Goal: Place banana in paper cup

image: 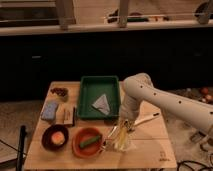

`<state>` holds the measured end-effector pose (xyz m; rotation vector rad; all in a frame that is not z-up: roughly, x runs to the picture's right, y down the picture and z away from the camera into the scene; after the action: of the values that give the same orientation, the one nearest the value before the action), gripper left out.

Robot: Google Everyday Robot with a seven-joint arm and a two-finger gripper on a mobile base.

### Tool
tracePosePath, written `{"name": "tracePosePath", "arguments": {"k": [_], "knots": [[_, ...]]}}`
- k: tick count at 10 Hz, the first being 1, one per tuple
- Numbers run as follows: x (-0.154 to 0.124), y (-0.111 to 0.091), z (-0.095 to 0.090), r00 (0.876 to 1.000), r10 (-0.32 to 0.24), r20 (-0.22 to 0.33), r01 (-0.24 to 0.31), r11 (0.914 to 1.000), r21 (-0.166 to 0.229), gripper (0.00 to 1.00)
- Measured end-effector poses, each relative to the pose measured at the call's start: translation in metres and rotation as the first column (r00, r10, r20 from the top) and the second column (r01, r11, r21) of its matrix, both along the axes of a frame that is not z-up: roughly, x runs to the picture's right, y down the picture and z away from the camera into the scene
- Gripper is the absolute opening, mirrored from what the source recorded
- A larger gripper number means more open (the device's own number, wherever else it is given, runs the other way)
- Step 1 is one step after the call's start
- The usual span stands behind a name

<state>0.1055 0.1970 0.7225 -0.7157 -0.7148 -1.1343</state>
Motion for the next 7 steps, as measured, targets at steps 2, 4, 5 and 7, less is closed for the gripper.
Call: {"name": "tracePosePath", "arguments": {"k": [2, 4, 5, 7], "knots": [[-0.002, 0.002, -0.004, 1.000, -0.016, 0.008, 0.016, 0.9999, 0.001, 0.04], [-0.003, 0.005, -0.010, 0.999, -0.029, 0.015, 0.029, 0.9996, 0.000, 0.04], [-0.003, 0.007, -0.014, 0.999, -0.037, 0.019, 0.037, 0.9993, 0.000, 0.04], [-0.003, 0.010, -0.020, 0.999, -0.048, 0.025, 0.048, 0.9989, 0.000, 0.05]]}}
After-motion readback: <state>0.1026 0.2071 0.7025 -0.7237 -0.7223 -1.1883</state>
